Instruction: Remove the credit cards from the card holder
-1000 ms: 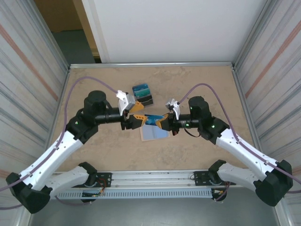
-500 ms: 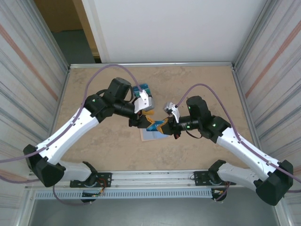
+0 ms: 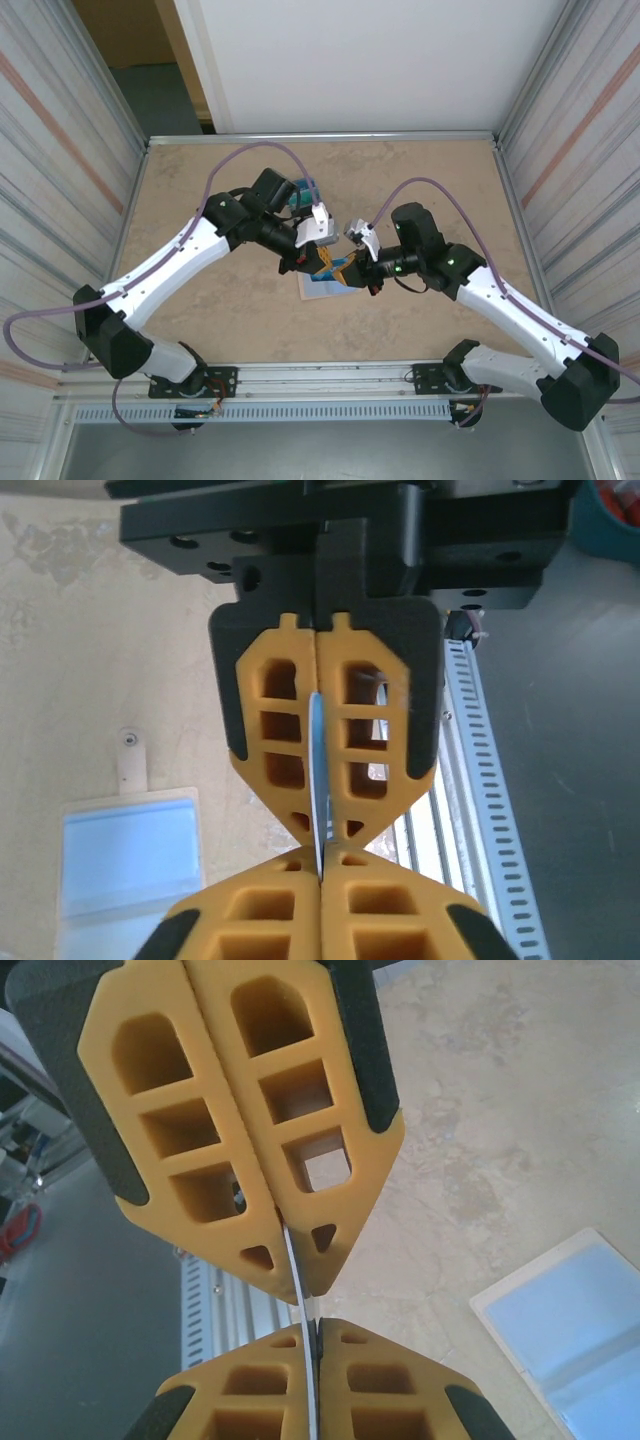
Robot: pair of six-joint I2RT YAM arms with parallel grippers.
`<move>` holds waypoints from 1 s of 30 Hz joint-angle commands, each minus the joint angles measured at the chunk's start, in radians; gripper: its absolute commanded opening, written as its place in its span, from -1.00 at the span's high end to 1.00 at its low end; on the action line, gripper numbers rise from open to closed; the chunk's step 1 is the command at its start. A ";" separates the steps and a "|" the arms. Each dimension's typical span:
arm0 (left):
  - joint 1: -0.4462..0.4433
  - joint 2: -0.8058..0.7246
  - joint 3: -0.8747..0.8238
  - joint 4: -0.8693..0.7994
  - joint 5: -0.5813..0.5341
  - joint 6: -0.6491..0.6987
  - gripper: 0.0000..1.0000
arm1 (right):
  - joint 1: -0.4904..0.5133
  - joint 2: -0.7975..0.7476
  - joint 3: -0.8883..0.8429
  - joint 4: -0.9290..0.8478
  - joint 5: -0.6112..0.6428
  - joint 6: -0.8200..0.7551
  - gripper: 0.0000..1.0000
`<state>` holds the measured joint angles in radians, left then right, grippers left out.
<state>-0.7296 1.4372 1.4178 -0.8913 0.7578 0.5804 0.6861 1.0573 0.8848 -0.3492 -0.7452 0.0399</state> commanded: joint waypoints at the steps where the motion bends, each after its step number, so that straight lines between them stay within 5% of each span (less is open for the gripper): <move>1: -0.004 0.006 0.026 -0.012 -0.014 0.018 1.00 | 0.011 -0.005 0.037 0.004 -0.004 -0.012 1.00; 6: 0.036 -0.015 0.004 0.040 -0.035 0.004 1.00 | 0.010 -0.029 0.024 0.003 0.072 -0.004 0.11; 14: 0.180 -0.036 -0.077 0.264 -0.102 -0.033 1.00 | -0.011 -0.122 -0.024 0.024 0.255 0.029 -0.62; 16: 0.215 -0.022 -0.086 0.319 -0.133 -0.032 1.00 | -0.015 -0.134 -0.026 0.022 0.279 0.034 -0.97; 22: 0.299 0.091 -0.065 0.446 -0.257 0.047 1.00 | -0.017 -0.131 -0.011 0.020 0.483 0.108 -0.97; 30: 0.374 0.318 0.087 0.497 -0.264 0.149 1.00 | -0.019 -0.091 0.017 0.006 0.723 0.209 -0.97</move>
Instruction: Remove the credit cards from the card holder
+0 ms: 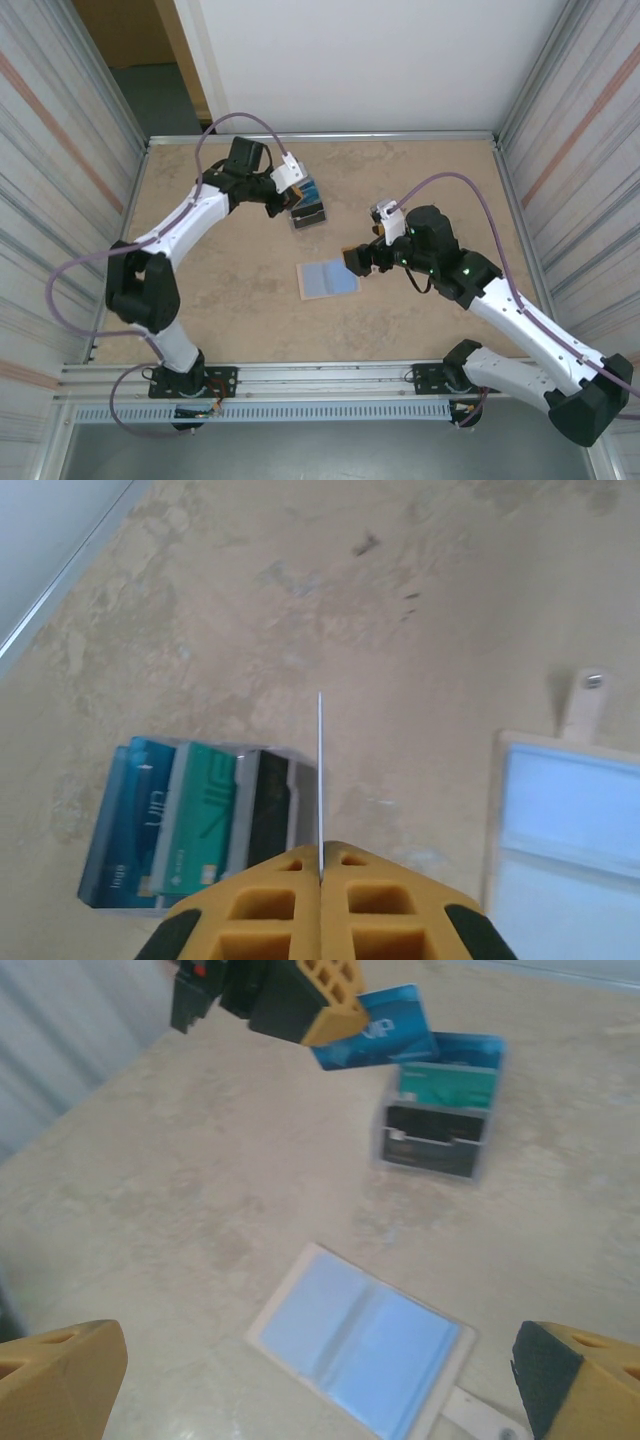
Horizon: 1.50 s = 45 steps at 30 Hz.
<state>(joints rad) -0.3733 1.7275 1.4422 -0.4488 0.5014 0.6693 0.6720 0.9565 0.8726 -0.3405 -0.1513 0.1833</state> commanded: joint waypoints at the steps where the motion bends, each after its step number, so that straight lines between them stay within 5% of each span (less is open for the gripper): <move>1: 0.023 0.048 0.073 0.068 -0.013 0.076 1.00 | -0.006 0.014 0.028 -0.002 0.153 0.077 -0.97; 20: 0.084 0.319 0.241 0.108 -0.041 0.184 1.00 | -0.006 -0.027 -0.003 0.014 0.380 0.195 -0.97; 45: 0.083 0.455 0.334 0.019 -0.043 0.210 1.00 | -0.011 -0.065 -0.012 -0.005 0.397 0.205 -0.97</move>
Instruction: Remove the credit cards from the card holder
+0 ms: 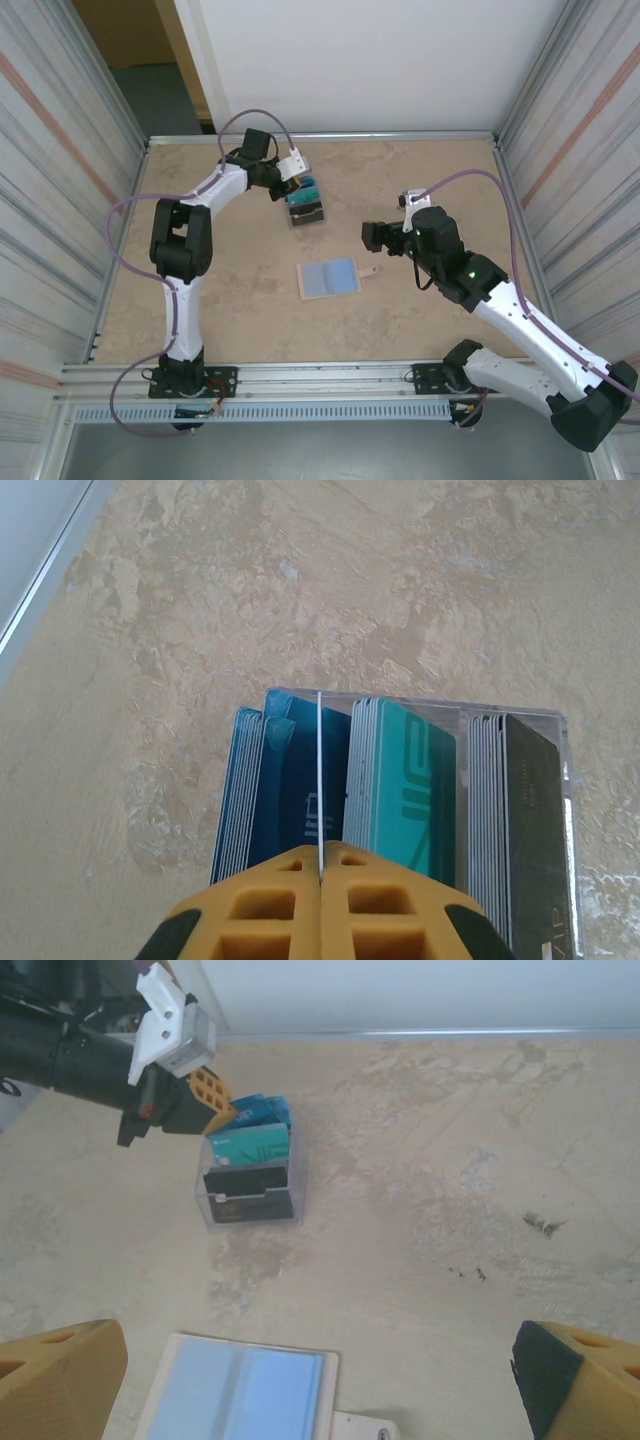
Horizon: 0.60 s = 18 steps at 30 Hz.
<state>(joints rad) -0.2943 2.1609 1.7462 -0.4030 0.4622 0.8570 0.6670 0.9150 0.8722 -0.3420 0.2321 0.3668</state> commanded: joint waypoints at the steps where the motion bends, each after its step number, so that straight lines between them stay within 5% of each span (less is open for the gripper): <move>1: 0.006 0.021 0.030 -0.026 -0.004 0.023 1.00 | -0.006 -0.025 -0.013 -0.005 0.014 0.021 -0.97; 4: 0.003 0.021 0.033 -0.022 -0.020 0.025 0.90 | -0.008 -0.029 -0.015 -0.008 0.011 0.021 -0.97; 7: -0.005 0.014 0.031 -0.016 -0.033 0.030 0.56 | -0.008 -0.030 -0.016 -0.005 0.012 0.023 -0.97; 18: -0.025 -0.052 -0.006 0.058 -0.076 -0.009 0.54 | -0.007 -0.030 -0.016 -0.015 0.016 0.024 -0.97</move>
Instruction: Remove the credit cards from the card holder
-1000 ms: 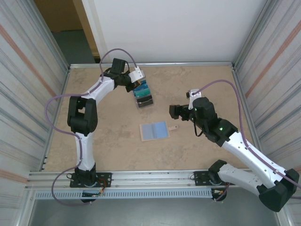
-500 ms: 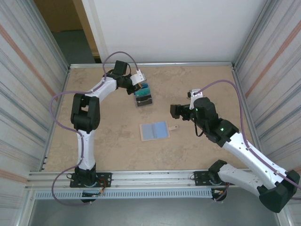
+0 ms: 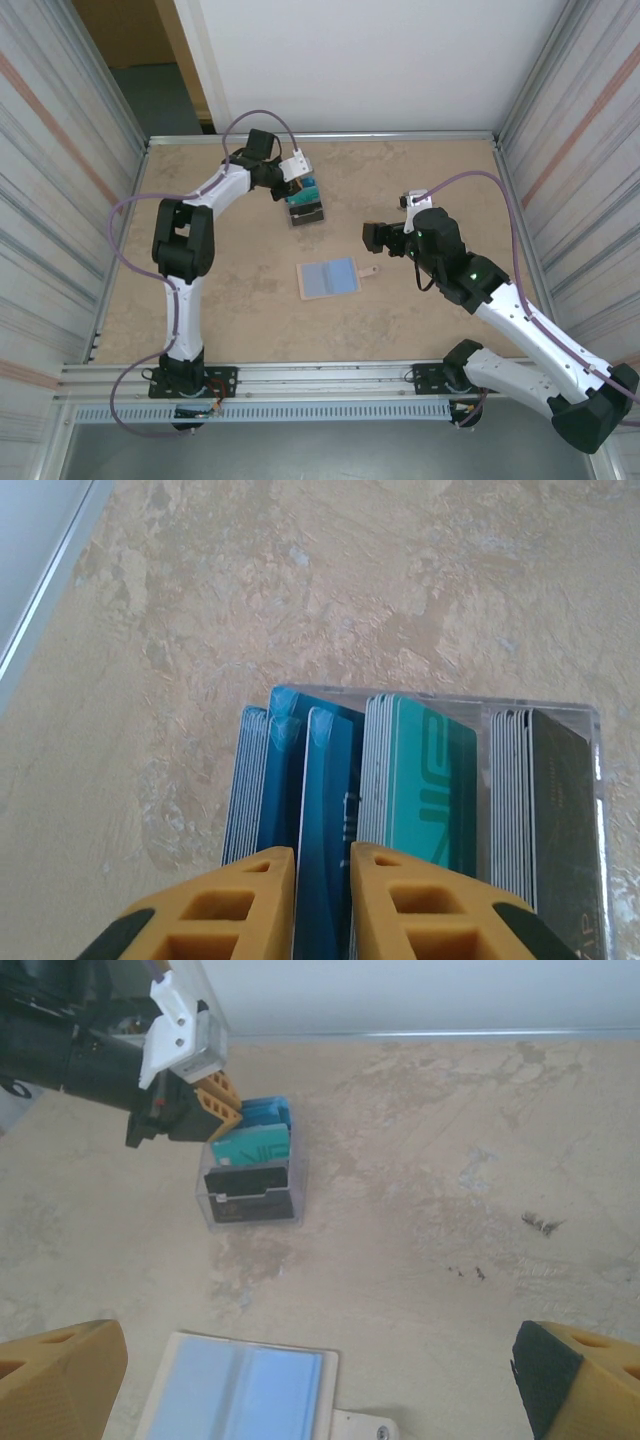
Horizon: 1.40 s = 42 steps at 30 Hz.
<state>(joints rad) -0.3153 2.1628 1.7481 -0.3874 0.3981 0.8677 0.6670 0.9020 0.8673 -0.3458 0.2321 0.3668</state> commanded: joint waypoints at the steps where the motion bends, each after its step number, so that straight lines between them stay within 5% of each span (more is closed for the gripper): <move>1: -0.004 -0.061 -0.029 0.073 -0.025 -0.040 0.55 | -0.007 -0.020 -0.011 -0.016 0.023 0.026 -0.97; 15: -0.004 -0.407 -0.325 0.319 -0.291 -0.284 0.34 | -0.027 -0.116 -0.059 -0.059 0.150 0.064 -0.97; 19: -0.003 -0.552 -0.511 0.407 -0.389 -0.410 0.02 | -0.060 -0.155 -0.080 -0.098 0.242 0.097 -0.97; 27: 0.008 -0.841 -0.911 0.542 -0.580 -0.629 -0.97 | -0.174 -0.193 -0.169 -0.071 0.311 0.054 -0.97; 33: 0.030 -1.001 -1.160 0.657 -0.695 -0.697 -0.97 | -0.255 -0.151 -0.262 0.073 0.306 -0.022 -0.97; 42: 0.169 -0.927 -1.403 1.063 -0.563 -0.696 -0.97 | -0.512 -0.063 -0.460 0.539 0.102 -0.145 -0.97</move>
<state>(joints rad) -0.1677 1.1934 0.3691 0.4568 -0.2058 0.1917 0.2310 0.8188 0.4427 -0.0326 0.4198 0.2737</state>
